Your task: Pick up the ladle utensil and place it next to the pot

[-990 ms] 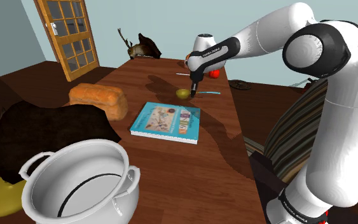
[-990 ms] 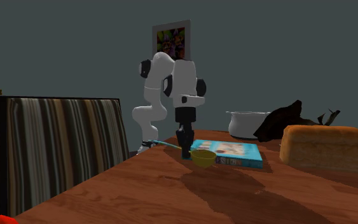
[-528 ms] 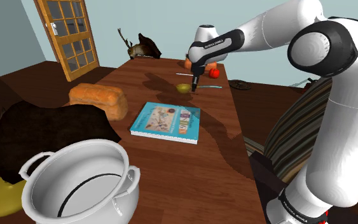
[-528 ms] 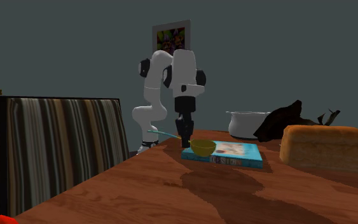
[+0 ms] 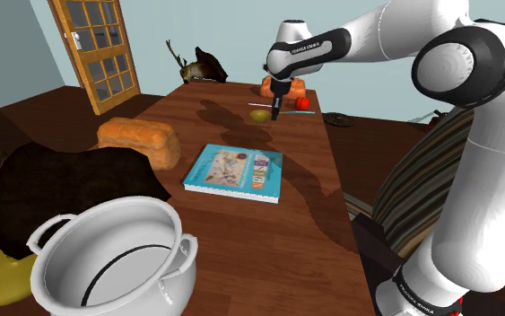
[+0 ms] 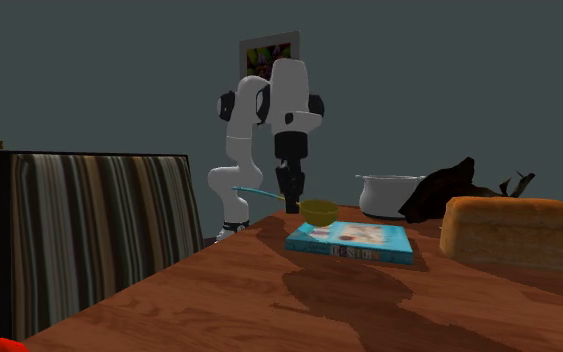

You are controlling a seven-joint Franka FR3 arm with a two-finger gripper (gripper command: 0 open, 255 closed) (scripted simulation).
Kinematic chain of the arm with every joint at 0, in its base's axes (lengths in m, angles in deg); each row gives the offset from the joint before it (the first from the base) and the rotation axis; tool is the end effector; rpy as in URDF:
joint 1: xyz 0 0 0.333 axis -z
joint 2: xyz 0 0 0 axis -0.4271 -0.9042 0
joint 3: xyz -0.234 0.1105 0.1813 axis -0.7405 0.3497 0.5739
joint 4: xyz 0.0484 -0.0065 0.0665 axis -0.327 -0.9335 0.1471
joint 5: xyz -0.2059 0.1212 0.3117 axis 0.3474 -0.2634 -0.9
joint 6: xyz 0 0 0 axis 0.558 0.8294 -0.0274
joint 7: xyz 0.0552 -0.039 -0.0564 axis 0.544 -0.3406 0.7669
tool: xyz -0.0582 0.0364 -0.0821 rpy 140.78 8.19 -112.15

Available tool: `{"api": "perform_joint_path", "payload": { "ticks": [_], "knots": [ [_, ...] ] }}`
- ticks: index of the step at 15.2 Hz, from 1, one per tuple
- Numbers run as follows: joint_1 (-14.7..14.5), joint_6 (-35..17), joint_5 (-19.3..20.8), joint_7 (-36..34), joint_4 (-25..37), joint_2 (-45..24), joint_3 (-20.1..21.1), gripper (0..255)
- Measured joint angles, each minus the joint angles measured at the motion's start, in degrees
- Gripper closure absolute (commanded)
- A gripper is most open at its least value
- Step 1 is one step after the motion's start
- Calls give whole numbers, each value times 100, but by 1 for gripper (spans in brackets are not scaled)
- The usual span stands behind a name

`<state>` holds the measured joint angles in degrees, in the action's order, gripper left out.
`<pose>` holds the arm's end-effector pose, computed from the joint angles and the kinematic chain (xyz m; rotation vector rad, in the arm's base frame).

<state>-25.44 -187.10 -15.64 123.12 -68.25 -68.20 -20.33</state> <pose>0.6366 -0.1022 0.4697 2.8340 1.0100 0.1981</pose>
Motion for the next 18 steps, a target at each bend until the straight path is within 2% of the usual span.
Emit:
{"api": "perform_joint_path", "payload": {
  "ticks": [18],
  "knots": [
    [6,1359,4,27,1282,78,-9,255]
  ]
}}
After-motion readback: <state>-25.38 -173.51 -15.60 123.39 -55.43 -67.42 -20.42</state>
